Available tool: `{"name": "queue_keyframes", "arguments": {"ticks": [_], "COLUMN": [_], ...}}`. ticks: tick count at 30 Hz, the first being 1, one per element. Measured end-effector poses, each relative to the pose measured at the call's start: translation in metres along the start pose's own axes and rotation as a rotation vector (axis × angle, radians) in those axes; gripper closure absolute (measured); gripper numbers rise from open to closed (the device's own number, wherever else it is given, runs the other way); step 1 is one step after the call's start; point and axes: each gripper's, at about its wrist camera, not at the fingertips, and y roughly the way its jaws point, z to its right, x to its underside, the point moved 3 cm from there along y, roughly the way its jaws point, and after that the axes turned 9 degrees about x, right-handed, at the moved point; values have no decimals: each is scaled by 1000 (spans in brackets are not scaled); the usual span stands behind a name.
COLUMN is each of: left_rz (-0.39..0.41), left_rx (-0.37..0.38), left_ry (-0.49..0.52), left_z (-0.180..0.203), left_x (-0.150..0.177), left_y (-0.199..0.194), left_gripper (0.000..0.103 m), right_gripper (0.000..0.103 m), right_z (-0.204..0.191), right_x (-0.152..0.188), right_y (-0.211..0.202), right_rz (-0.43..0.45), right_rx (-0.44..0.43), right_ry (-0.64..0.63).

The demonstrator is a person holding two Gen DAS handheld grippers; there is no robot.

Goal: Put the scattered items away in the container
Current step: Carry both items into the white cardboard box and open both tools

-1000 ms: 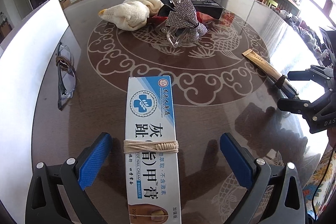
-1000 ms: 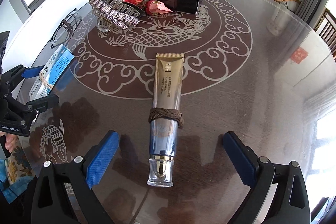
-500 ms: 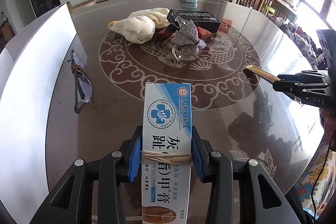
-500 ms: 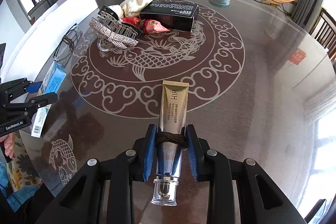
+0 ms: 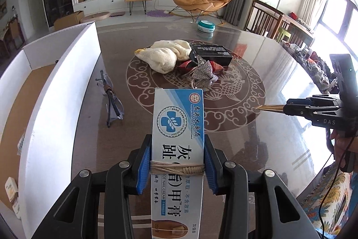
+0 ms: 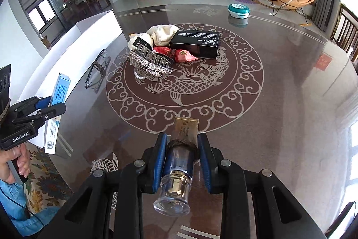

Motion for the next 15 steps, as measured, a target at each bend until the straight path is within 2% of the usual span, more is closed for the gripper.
{"name": "queue_keyframes", "arguments": {"ticks": [6, 11, 13, 14, 15], "left_rz": [-20, -21, -22, -23, -24], "left_rx": [8, 19, 18, 18, 19], "left_ry": [-18, -19, -15, -16, -18], "left_z": [-6, -5, -5, -6, -6], "left_x": [19, 24, 25, 25, 25], "left_y": [2, 4, 4, 4, 4], "left_gripper": [61, 61, 61, 61, 61], "right_gripper": [73, 72, 65, 58, 57], "right_z": [1, 4, 4, 5, 5], "right_x": [28, 33, 30, 28, 26], "right_y": [36, 52, 55, 56, 58], "right_rz": [-130, -173, -180, -178, -178], "right_rx": [42, 66, 70, 72, 71], "right_ry": [-75, -98, -104, -106, -110]}}
